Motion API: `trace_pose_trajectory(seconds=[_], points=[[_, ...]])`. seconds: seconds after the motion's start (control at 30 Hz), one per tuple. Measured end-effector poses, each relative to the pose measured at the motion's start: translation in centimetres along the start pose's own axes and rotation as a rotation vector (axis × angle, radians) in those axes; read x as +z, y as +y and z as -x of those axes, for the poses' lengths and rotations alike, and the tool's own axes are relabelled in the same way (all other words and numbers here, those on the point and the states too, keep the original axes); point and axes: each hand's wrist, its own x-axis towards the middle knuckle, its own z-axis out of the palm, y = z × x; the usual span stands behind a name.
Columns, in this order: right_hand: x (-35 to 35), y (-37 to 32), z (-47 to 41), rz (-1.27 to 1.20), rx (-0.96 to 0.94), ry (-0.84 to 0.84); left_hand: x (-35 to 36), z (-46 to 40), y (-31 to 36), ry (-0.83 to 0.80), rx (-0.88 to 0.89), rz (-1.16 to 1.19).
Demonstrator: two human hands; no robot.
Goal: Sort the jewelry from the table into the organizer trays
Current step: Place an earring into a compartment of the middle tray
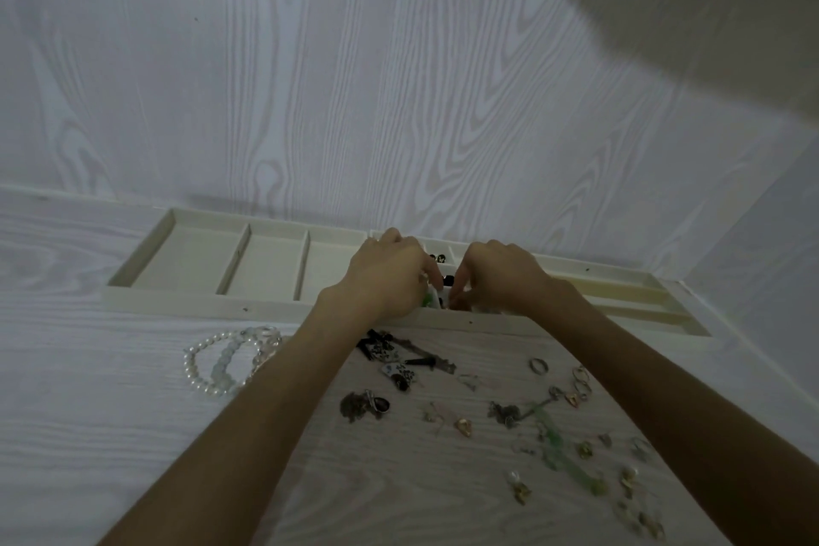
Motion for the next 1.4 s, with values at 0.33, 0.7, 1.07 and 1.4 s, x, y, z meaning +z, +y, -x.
trace_pose_trajectory(seconds=[0.33,0.7,1.07,1.4], points=[[0.0,0.1,-0.7,-0.016,0.038,-0.055,0.8,0.0,0.2,0.025,0.120,-0.222],[-1.1,0.9,1.6,0.075,-0.100,-0.059,1.1,0.2,0.7,0.015,0.172,-0.235],[-0.5,0.7,1.5,0.019,-0.073,-0.075,1.2,0.1,0.7,-0.013,0.180,-0.251],[-1.7,1.2,1.6,-0.185,-0.001,-0.014,0.1,-0.1,-0.1,0.084,0.106,-0.099]])
